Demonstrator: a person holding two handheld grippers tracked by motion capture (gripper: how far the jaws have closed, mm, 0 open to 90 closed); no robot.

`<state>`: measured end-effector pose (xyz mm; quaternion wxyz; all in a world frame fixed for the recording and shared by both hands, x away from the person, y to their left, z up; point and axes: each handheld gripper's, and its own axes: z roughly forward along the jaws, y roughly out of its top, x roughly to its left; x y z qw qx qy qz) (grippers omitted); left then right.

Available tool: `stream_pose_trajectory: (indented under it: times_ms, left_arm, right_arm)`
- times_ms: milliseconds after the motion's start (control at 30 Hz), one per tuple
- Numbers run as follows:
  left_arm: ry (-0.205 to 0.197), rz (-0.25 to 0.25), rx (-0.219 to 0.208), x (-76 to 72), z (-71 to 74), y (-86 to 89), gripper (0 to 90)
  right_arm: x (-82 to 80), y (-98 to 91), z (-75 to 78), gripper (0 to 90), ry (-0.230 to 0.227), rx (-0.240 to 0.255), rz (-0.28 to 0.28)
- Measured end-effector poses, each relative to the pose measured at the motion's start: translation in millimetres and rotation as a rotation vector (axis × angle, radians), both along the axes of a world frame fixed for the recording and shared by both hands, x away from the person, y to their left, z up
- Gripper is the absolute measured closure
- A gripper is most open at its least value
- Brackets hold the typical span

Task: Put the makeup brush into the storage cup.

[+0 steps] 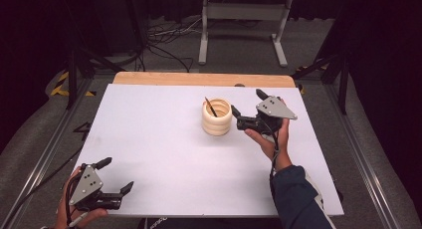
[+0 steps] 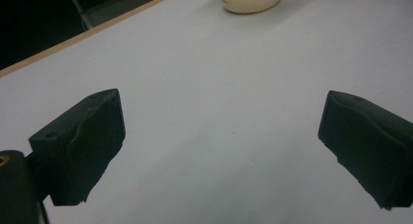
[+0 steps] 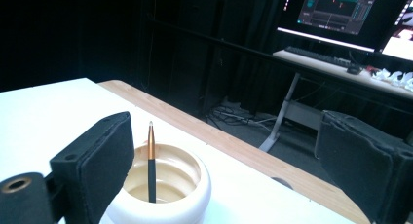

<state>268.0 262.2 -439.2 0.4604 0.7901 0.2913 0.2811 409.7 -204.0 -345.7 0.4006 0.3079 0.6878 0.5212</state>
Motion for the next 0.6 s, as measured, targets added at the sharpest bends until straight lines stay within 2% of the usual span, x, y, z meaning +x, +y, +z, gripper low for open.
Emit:
stream_pose_trajectory:
  times_ms: [300,400,600]
  left_arm:
    - [0.000,0.003,0.002,0.0,-0.2,-0.7,4.0]
    - [0.001,0.003,0.002,0.1,-0.3,-0.7,4.0]
    - [0.002,0.003,0.004,-0.1,-0.3,-1.0,4.1]
  right_arm:
    - [-11.6,-2.8,-0.7,5.2,-0.034,-0.010,0.002]
    - [-16.7,-5.8,0.0,4.9,-0.055,0.003,0.001]
    - [-22.5,-9.4,-1.8,5.1,-0.063,0.009,0.011]
